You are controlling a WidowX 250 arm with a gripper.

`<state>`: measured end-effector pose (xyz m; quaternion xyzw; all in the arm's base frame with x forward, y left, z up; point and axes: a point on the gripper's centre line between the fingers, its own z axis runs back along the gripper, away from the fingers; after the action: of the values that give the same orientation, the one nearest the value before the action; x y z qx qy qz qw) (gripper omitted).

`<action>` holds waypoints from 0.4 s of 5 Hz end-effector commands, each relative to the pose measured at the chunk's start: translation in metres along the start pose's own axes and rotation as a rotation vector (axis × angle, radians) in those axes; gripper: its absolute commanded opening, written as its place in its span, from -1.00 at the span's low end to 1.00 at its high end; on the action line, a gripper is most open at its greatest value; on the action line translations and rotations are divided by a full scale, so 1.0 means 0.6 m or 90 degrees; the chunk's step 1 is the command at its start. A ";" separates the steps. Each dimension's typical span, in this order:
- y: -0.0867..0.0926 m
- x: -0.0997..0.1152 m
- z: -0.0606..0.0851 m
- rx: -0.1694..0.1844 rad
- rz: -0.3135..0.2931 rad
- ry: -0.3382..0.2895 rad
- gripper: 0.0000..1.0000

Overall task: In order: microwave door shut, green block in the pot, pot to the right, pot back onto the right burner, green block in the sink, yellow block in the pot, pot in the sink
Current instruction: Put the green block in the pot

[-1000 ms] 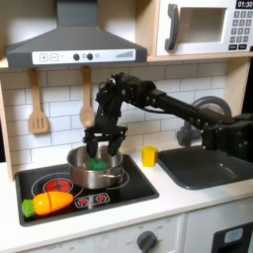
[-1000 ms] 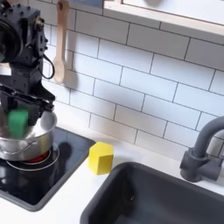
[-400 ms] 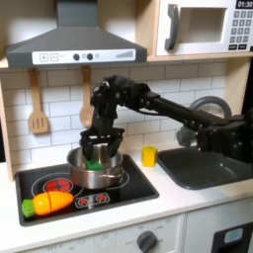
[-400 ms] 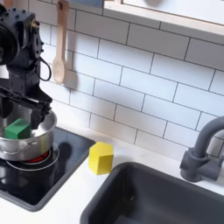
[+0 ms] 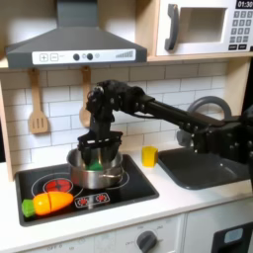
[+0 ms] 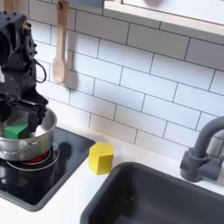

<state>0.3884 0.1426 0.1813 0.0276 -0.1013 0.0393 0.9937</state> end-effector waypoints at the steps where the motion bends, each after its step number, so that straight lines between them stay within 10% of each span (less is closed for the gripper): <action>1: 0.002 -0.010 -0.011 -0.018 -0.033 0.011 1.00; 2: 0.005 -0.015 -0.016 -0.020 -0.039 0.019 1.00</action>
<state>0.3821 0.1446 0.1723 0.0149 -0.0887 0.0055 0.9959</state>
